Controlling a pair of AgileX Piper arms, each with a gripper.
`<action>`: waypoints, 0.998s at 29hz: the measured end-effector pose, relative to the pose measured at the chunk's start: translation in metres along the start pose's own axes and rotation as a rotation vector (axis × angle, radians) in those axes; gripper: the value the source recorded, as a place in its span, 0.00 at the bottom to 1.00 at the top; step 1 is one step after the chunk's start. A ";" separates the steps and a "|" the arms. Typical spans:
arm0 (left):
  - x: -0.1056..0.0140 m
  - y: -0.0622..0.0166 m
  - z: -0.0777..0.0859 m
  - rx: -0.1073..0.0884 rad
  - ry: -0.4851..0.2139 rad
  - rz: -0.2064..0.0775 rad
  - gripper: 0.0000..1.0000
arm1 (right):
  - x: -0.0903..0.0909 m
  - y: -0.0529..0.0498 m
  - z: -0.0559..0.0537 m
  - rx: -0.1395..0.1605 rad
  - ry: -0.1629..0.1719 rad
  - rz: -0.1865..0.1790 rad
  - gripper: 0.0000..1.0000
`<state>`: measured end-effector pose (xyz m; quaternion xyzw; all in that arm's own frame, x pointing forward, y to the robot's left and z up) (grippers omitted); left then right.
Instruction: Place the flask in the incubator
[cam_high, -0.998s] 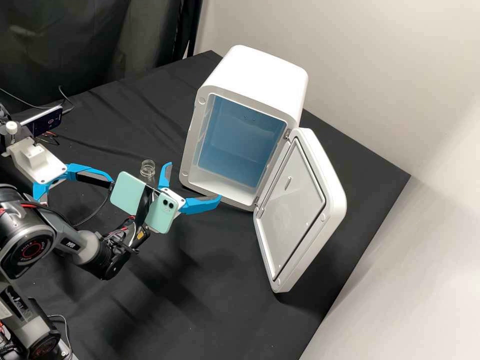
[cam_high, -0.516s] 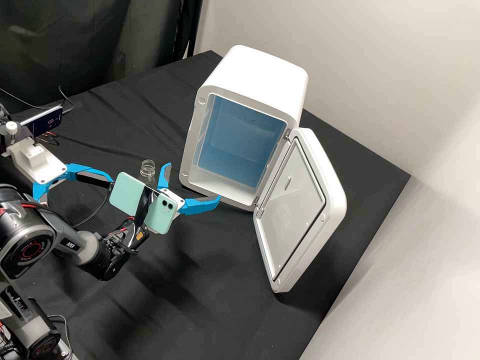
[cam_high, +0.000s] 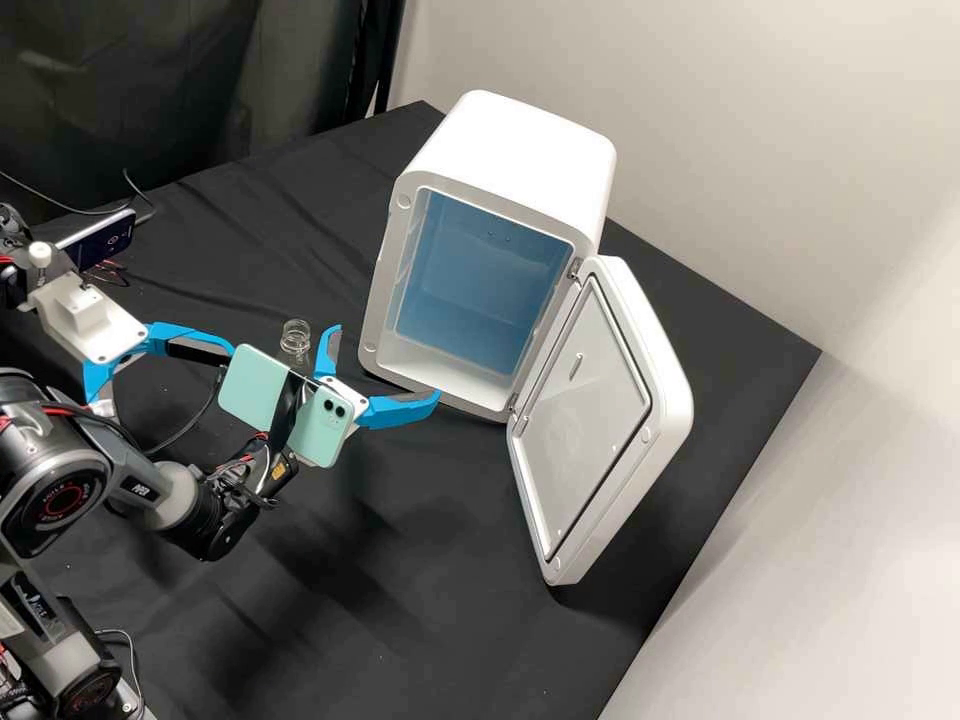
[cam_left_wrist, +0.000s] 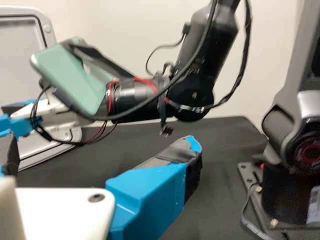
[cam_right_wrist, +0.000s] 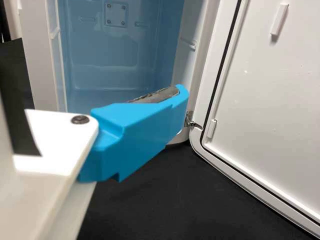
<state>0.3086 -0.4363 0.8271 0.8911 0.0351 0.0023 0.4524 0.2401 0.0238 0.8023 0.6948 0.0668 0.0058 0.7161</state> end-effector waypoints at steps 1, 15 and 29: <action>0.000 -0.0009 -0.003 -0.001 0.009 -0.003 1.00 | 0.000 0.000 0.000 0.000 0.000 0.000 1.00; 0.001 -0.0065 -0.031 -0.021 0.086 -0.024 1.00 | 0.000 -0.001 -0.002 0.000 0.007 -0.006 1.00; -0.038 0.0128 -0.074 -0.088 0.161 0.021 1.00 | 0.001 -0.006 -0.006 0.000 0.028 -0.026 1.00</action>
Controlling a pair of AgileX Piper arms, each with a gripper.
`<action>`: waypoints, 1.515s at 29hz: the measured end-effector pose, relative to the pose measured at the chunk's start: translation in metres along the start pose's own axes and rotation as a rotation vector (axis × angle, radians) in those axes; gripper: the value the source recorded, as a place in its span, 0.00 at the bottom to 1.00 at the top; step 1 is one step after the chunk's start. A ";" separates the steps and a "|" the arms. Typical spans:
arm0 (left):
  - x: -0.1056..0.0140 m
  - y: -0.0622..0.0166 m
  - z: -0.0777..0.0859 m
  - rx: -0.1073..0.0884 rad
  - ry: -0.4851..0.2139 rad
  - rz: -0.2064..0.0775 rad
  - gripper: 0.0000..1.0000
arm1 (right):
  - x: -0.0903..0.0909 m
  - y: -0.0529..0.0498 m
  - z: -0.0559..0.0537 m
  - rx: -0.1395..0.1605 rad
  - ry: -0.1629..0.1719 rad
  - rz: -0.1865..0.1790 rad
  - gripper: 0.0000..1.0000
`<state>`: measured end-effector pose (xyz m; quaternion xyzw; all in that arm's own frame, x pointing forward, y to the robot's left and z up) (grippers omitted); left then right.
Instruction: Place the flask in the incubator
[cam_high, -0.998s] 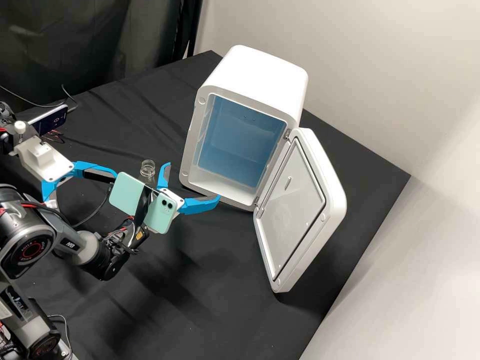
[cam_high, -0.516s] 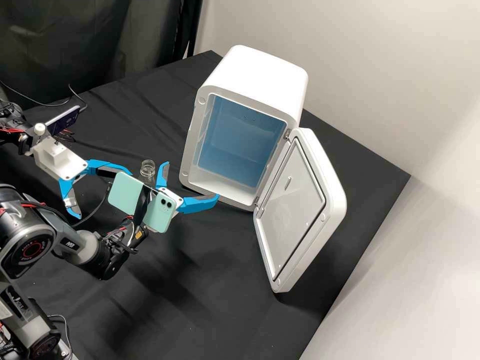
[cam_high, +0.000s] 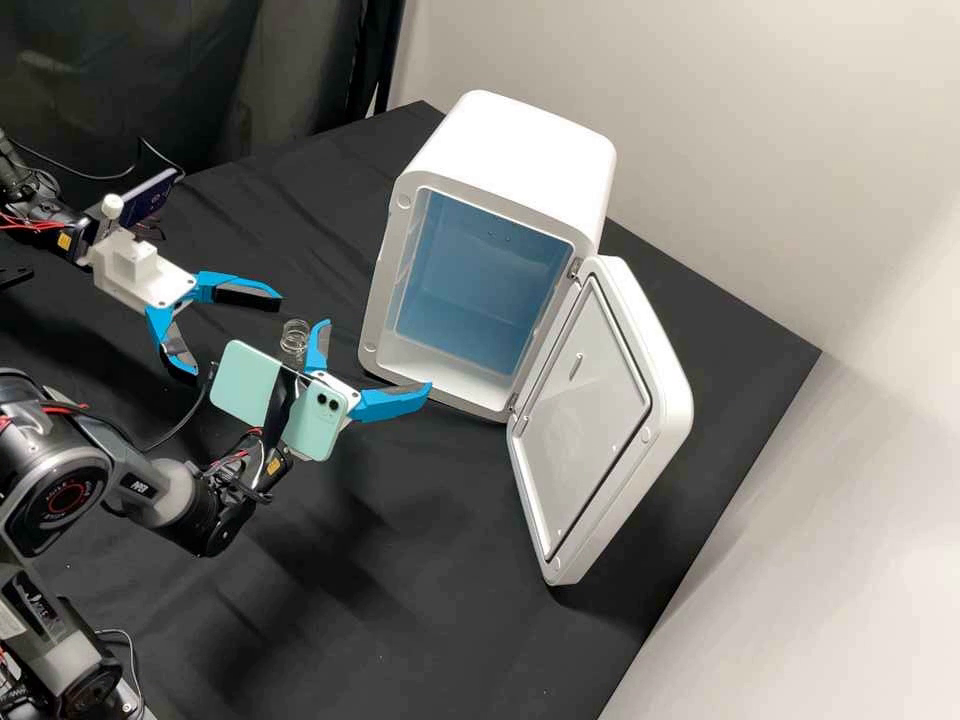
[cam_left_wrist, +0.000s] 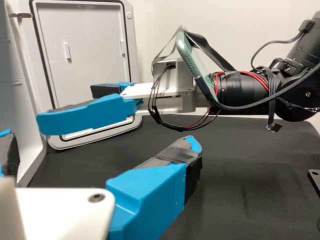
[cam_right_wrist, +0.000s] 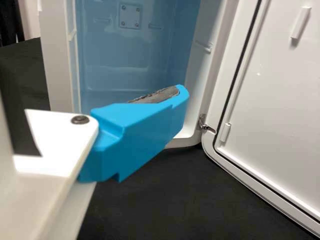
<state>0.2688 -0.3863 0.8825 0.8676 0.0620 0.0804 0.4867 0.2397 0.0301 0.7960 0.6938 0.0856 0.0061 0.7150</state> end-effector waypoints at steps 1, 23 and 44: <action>-0.004 0.0007 0.000 0.002 -0.003 -0.001 1.00 | 0.000 0.000 0.000 0.000 0.001 -0.001 1.00; -0.016 -0.0202 0.008 -0.001 -0.036 -0.083 1.00 | 0.000 -0.003 -0.003 0.000 0.015 -0.014 1.00; -0.017 -0.0433 0.004 0.007 0.014 -0.202 1.00 | 0.001 -0.006 -0.007 0.000 0.025 -0.022 1.00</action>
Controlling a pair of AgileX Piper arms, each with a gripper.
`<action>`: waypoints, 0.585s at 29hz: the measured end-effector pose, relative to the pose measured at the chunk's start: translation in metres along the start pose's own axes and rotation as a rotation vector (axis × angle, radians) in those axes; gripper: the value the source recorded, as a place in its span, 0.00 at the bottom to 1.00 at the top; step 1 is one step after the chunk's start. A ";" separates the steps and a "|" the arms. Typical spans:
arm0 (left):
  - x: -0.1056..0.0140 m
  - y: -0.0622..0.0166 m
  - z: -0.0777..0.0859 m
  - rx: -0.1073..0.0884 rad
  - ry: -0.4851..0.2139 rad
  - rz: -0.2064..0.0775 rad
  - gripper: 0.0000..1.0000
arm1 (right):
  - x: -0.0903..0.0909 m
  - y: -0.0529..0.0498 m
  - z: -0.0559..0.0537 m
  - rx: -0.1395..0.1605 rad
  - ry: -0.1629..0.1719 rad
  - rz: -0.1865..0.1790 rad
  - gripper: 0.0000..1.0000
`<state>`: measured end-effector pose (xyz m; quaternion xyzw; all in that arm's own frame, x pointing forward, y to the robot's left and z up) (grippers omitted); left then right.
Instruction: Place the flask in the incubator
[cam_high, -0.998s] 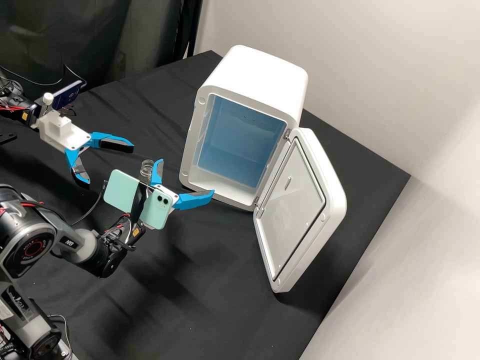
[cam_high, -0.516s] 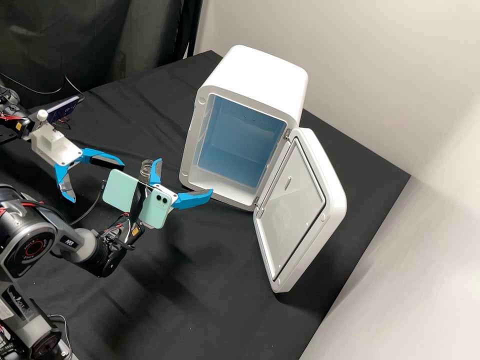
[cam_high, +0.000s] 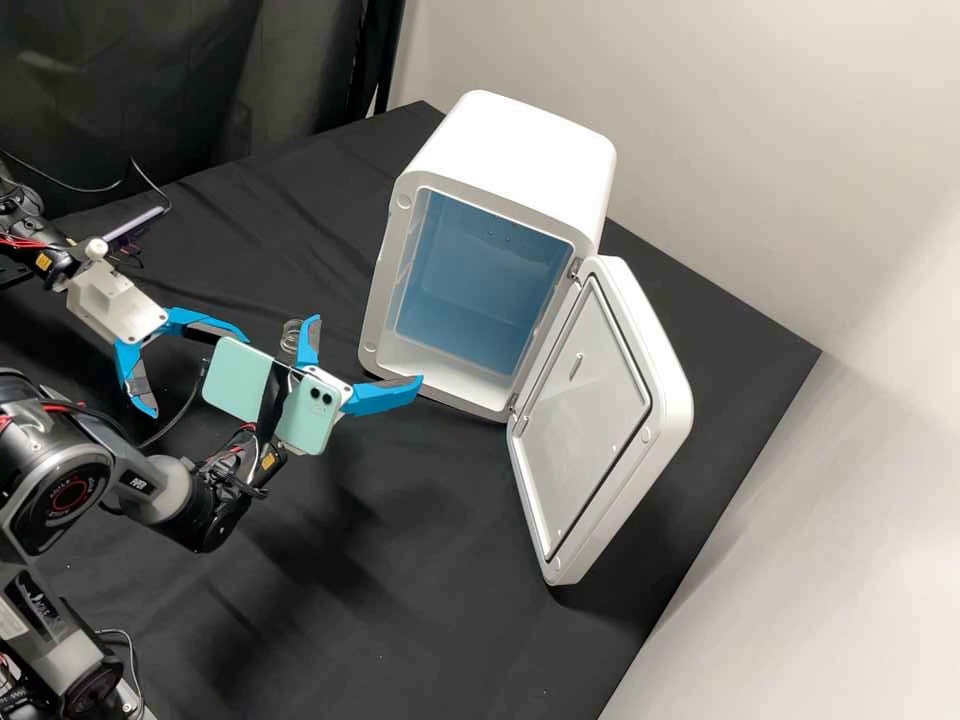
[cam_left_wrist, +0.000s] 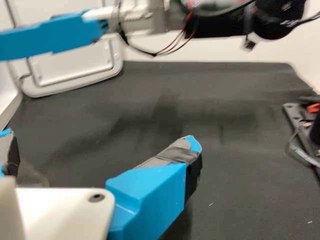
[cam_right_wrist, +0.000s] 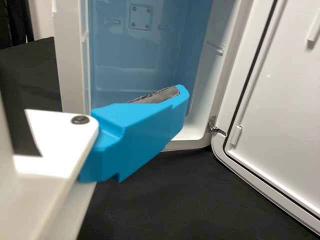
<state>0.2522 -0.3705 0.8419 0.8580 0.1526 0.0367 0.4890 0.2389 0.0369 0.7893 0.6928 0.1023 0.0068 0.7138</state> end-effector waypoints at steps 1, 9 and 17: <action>-0.001 -0.0006 -0.003 -0.003 0.013 -0.006 1.00 | 0.000 0.000 0.000 0.001 0.000 0.000 1.00; -0.012 -0.0003 -0.021 -0.030 0.072 -0.033 1.00 | 0.001 -0.004 -0.005 -0.023 0.020 -0.015 1.00; -0.015 0.0024 -0.026 -0.050 0.086 -0.027 1.00 | 0.001 -0.005 -0.006 -0.018 0.020 -0.014 1.00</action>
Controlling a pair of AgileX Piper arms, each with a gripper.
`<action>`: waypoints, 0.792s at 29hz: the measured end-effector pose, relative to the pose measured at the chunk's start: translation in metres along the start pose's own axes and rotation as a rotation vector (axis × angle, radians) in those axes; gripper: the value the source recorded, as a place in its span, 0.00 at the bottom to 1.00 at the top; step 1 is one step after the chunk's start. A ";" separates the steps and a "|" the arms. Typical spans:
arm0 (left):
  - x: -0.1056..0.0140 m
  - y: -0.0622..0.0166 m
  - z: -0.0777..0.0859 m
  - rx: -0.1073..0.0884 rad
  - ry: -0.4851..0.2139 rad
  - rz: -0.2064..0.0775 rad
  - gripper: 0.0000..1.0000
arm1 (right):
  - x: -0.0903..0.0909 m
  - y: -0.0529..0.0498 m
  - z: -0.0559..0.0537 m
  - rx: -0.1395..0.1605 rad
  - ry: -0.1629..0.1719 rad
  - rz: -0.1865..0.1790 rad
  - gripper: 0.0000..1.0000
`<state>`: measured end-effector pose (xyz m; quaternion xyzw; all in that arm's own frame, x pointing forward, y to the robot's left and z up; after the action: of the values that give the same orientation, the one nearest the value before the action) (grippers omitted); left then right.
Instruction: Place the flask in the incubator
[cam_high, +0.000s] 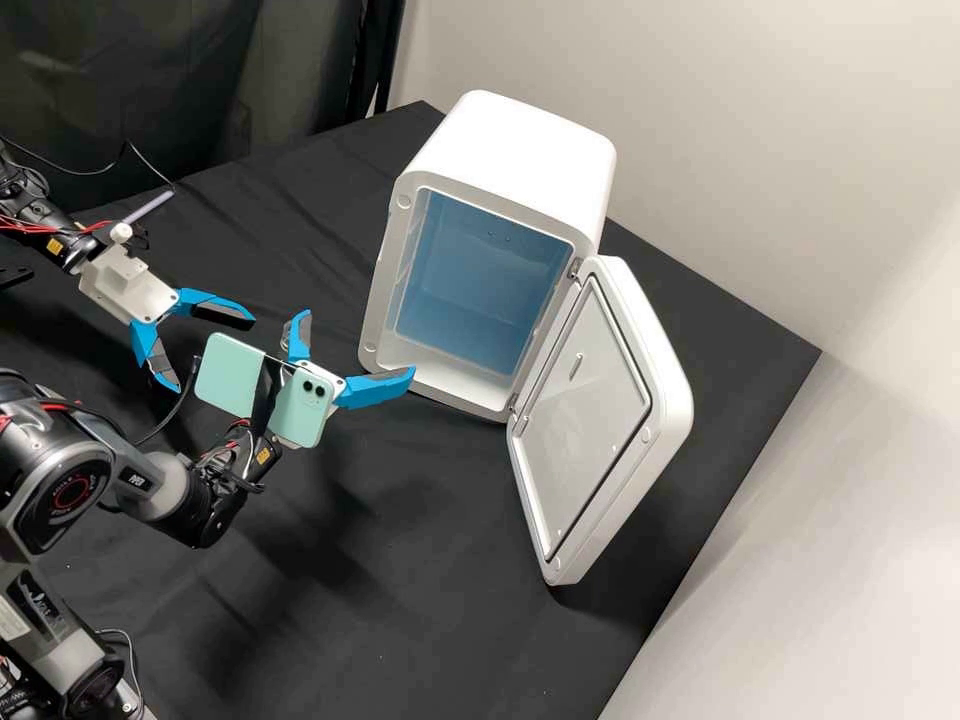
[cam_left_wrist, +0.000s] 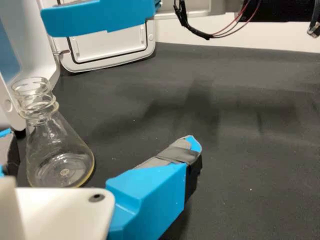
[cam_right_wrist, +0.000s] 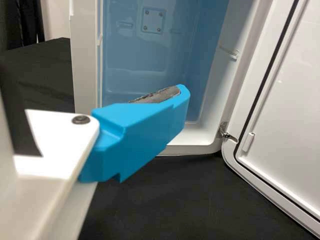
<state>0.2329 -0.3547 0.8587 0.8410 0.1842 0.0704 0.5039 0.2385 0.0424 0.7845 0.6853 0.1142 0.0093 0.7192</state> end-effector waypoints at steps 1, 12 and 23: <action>0.001 -0.0010 0.000 -0.001 0.001 -0.005 1.00 | 0.000 0.000 0.000 0.001 -0.001 0.001 1.00; 0.011 -0.0120 -0.023 -0.004 0.094 -0.052 1.00 | 0.002 -0.003 0.004 -0.013 -0.015 -0.002 1.00; 0.012 -0.0131 -0.040 -0.029 0.172 -0.051 1.00 | 0.002 -0.003 0.004 -0.021 -0.003 0.007 1.00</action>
<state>0.2289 -0.3112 0.8660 0.8194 0.2469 0.1321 0.5002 0.2409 0.0388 0.7812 0.6782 0.1106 0.0119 0.7264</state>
